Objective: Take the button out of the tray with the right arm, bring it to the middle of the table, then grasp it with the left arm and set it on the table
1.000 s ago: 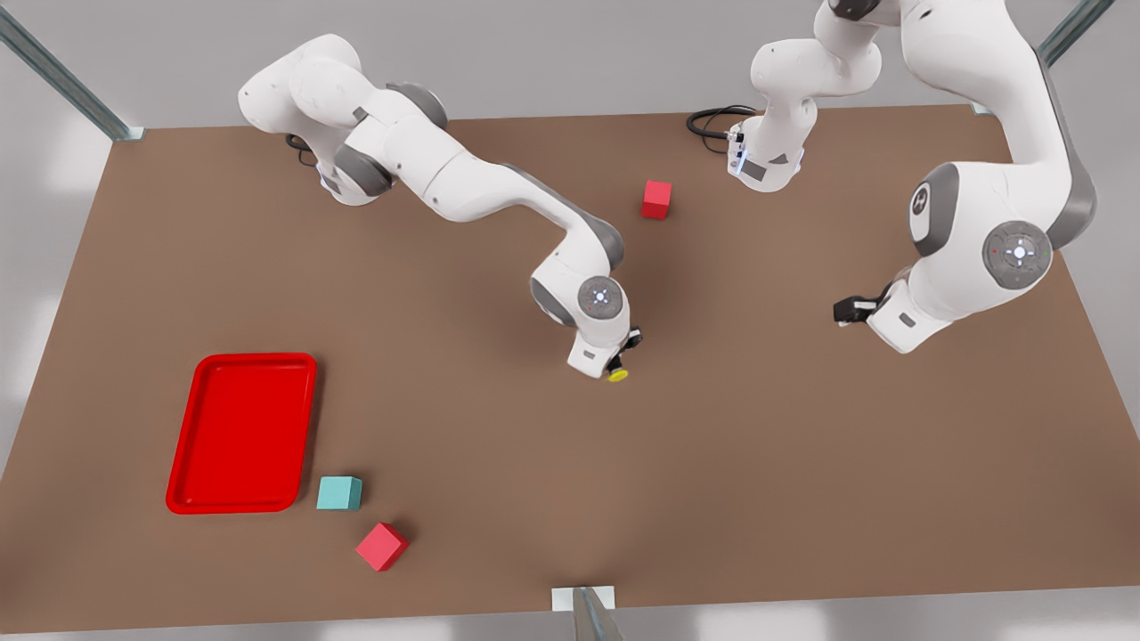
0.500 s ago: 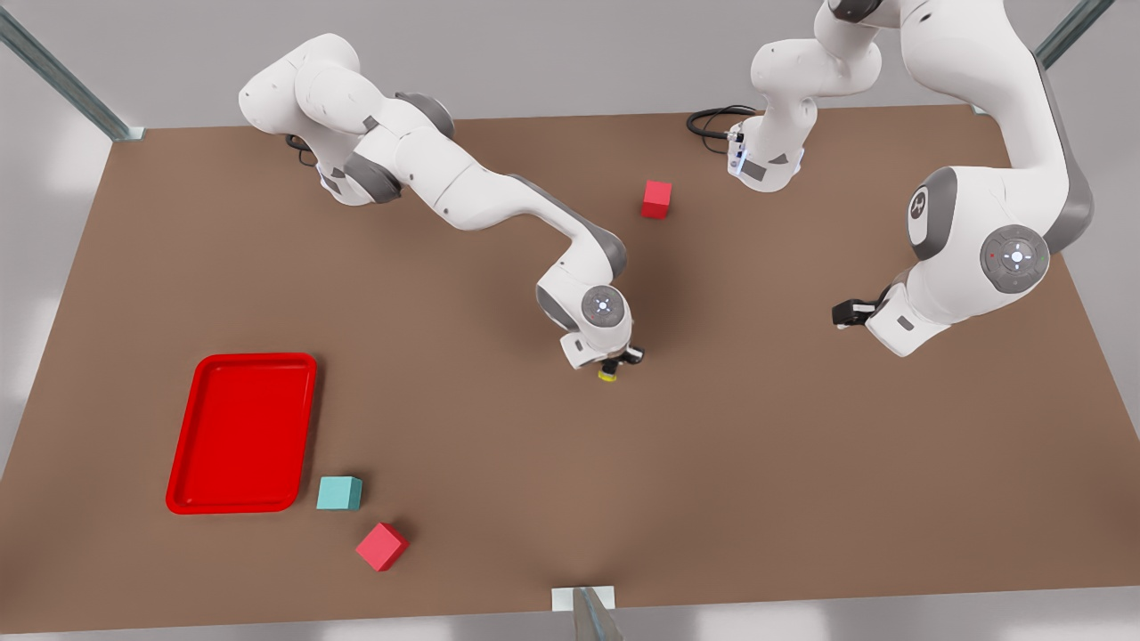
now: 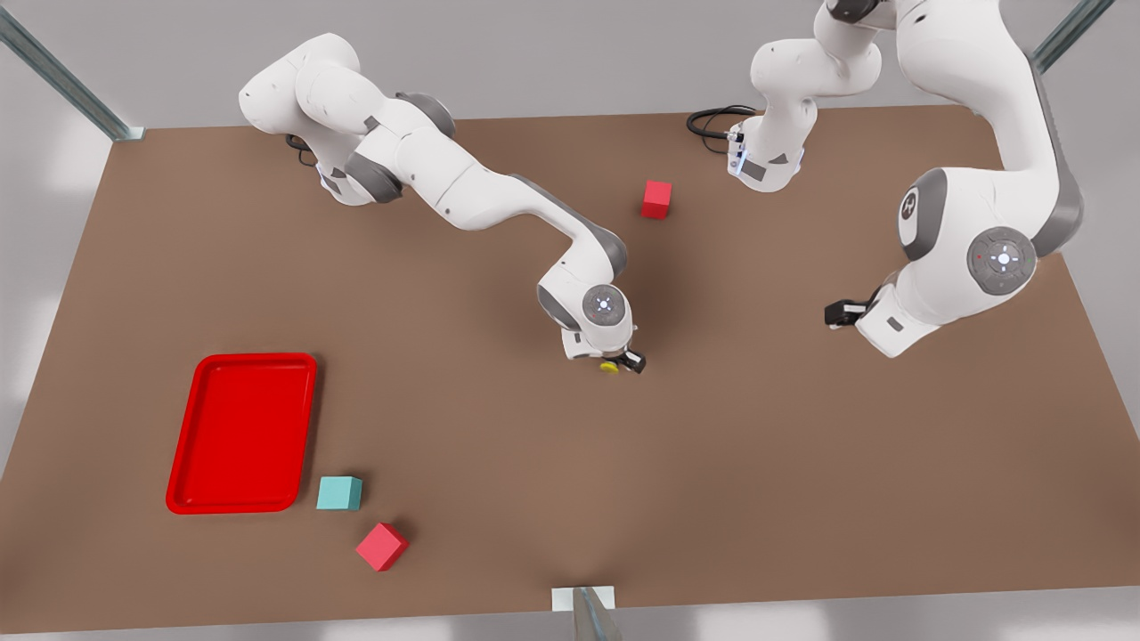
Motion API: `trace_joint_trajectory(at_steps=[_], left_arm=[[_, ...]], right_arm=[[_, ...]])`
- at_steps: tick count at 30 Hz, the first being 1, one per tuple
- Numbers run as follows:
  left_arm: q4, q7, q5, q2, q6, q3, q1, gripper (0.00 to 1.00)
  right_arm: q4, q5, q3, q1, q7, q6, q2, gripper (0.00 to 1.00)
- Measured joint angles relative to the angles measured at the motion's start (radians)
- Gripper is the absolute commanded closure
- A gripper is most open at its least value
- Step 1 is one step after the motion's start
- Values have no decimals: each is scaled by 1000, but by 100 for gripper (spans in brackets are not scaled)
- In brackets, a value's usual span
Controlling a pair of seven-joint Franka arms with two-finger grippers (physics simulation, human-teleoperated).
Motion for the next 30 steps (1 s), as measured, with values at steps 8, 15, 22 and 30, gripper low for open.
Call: trace_joint_trajectory(at_steps=[8,15,22,30], left_arm=[[61,-146,-94,205,58,-25,-175,0],[61,-309,-155,418,378,-42,-280,0],[-14,-318,-35,419,515,-156,-285,0],[-113,-244,68,439,638,-224,-305,0]], right_arm=[[-18,-1,13,-241,-80,-72,-276,0],[-519,-66,79,-696,-468,-311,-897,0],[-487,-99,75,-779,-774,-442,-924,0],[-478,-105,75,-795,-1005,-488,-924,0]])
